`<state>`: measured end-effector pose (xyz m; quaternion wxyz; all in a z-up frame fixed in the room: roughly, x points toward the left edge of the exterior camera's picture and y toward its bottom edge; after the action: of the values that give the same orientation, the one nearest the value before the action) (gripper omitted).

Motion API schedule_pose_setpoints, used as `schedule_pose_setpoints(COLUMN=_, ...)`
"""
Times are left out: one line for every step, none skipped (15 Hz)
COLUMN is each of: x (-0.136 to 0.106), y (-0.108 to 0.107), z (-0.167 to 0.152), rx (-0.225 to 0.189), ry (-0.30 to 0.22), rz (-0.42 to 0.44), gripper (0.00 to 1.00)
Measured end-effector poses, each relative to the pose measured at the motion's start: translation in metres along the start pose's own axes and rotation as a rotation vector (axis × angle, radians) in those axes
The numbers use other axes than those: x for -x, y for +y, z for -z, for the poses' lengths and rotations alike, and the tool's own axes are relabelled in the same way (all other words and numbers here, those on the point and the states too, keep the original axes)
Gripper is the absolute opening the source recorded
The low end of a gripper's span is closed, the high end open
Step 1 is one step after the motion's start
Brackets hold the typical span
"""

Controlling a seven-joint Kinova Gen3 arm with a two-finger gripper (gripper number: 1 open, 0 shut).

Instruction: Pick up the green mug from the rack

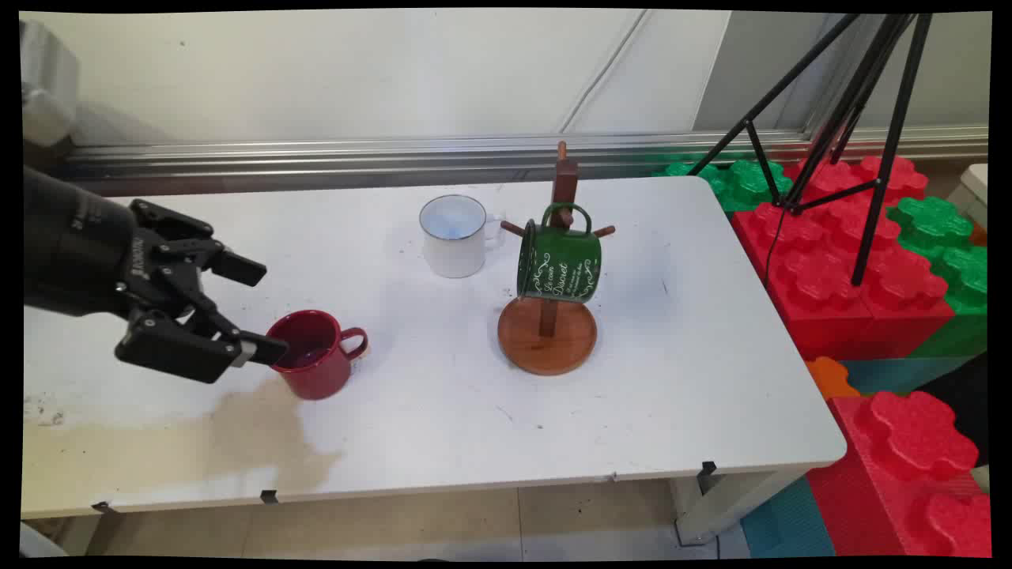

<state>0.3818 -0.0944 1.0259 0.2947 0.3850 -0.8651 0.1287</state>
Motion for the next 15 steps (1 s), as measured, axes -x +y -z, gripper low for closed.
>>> schedule_pose_setpoints(x=-0.003, y=-0.001, z=-0.003, rx=-0.003, ry=-0.001, rz=-0.013, gripper=1.0)
schedule_pose_setpoints(x=-0.007, y=-0.002, z=-0.006, rx=-0.005, ry=-0.001, rz=-0.023, gripper=1.0)
schedule_pose_setpoints(x=-0.009, y=-0.003, z=-0.008, rx=-0.007, ry=0.0, rz=-0.029, gripper=1.0)
schedule_pose_setpoints(x=-0.014, y=-0.004, z=-0.012, rx=-0.01, ry=0.002, rz=-0.038, gripper=1.0)
schedule_pose_setpoints(x=-0.017, y=-0.004, z=-0.014, rx=-0.012, ry=0.004, rz=-0.046, gripper=1.0)
schedule_pose_setpoints(x=-0.021, y=-0.005, z=-0.018, rx=-0.014, ry=0.007, rz=-0.057, gripper=1.0)
schedule_pose_setpoints(x=-0.026, y=-0.006, z=-0.023, rx=-0.014, ry=0.009, rz=-0.066, gripper=1.0)
schedule_pose_setpoints(x=-0.032, y=-0.006, z=-0.03, rx=-0.013, ry=0.013, rz=-0.075, gripper=1.0)
schedule_pose_setpoints(x=-0.036, y=-0.006, z=-0.035, rx=-0.009, ry=0.019, rz=-0.079, gripper=1.0)
schedule_pose_setpoints(x=-0.041, y=-0.005, z=-0.042, rx=-0.003, ry=0.027, rz=-0.083, gripper=1.0)
schedule_pose_setpoints(x=-0.045, y=-0.005, z=-0.049, rx=0.003, ry=0.037, rz=-0.084, gripper=1.0)
schedule_pose_setpoints(x=-0.049, y=-0.004, z=-0.055, rx=0.009, ry=0.047, rz=-0.082, gripper=1.0)
schedule_pose_setpoints(x=-0.051, y=-0.003, z=-0.059, rx=0.013, ry=0.055, rz=-0.081, gripper=1.0)
schedule_pose_setpoints(x=-0.054, y=-0.001, z=-0.065, rx=0.019, ry=0.066, rz=-0.079, gripper=1.0)
schedule_pose_setpoints(x=-0.057, y=0.0, z=-0.073, rx=0.025, ry=0.078, rz=-0.073, gripper=1.0)
